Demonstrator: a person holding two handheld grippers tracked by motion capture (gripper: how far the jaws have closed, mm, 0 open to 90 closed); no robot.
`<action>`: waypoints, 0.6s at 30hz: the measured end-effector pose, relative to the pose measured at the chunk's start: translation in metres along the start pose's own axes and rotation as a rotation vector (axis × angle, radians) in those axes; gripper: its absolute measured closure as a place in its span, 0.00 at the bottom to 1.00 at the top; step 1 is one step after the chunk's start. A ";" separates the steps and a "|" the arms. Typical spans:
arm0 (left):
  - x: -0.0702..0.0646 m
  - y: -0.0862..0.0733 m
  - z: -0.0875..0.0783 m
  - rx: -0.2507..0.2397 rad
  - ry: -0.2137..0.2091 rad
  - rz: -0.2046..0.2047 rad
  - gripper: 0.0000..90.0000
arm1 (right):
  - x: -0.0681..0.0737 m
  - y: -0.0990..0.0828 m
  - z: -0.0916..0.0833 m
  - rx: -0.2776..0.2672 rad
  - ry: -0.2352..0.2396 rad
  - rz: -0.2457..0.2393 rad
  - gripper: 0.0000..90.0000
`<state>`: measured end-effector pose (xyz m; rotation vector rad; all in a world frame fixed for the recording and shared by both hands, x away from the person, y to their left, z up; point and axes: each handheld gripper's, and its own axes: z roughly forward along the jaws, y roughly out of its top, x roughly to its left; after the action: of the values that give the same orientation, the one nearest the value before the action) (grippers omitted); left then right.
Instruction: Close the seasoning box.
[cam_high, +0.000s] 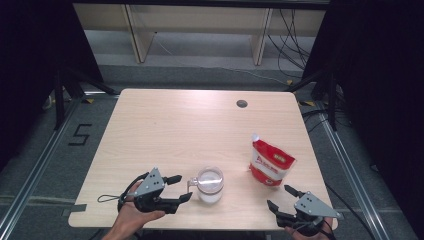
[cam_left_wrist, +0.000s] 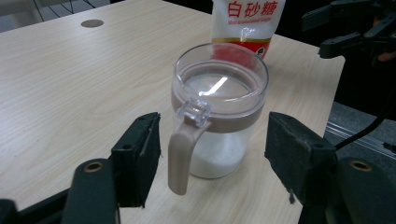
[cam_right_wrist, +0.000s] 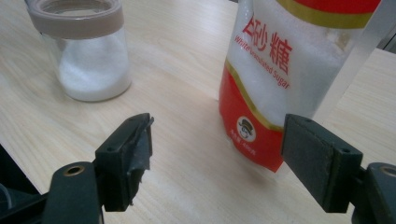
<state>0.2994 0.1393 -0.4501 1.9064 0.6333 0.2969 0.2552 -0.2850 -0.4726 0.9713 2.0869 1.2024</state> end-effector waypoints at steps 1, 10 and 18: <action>-0.001 -0.002 0.000 0.005 0.006 -0.031 0.38 | 0.000 0.000 0.000 -0.009 -0.011 -0.009 0.28; 0.001 -0.014 0.001 0.029 0.018 -0.021 0.22 | 0.001 -0.001 0.004 -0.018 0.015 -0.001 0.18; 0.002 -0.025 -0.002 0.044 0.014 -0.016 0.17 | 0.003 -0.001 0.004 -0.002 0.033 0.002 0.18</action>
<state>0.2928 0.1495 -0.4726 1.9415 0.6688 0.2881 0.2562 -0.2808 -0.4760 0.9586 2.1105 1.2291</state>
